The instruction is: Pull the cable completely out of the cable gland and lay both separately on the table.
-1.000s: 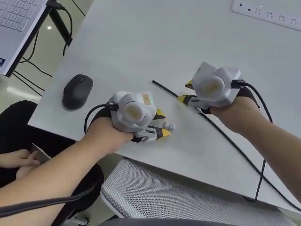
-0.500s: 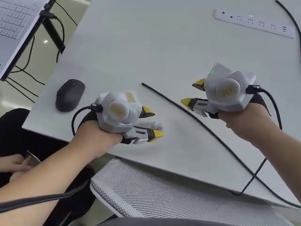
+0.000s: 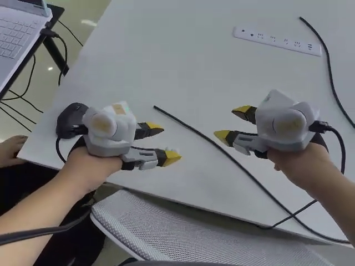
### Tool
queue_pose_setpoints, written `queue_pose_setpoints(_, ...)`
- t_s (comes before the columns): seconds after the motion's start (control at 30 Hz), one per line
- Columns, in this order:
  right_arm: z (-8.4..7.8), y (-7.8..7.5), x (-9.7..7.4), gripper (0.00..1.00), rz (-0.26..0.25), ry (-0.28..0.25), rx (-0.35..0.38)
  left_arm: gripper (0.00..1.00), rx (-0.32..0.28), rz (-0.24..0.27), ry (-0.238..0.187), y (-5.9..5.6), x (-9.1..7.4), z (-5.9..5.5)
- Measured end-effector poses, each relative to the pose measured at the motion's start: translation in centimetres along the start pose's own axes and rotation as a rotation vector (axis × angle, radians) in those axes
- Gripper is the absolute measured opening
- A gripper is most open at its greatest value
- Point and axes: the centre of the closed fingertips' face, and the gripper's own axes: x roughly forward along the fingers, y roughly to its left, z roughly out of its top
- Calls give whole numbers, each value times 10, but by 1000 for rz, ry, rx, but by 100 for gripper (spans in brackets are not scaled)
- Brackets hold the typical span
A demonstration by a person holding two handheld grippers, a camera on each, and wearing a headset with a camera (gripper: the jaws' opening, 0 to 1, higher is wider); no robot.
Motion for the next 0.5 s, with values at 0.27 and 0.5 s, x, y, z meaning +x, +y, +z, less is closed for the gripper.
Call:
queue_pose_setpoints(0.27,-10,0,-42,44,-9,-90,155,58,8,25,-19,-18,-19,8)
queue_pose_setpoints(0.5,-27,-10,-82,48,-43,-142,278,63,7,25,-16,-33,-26,14)
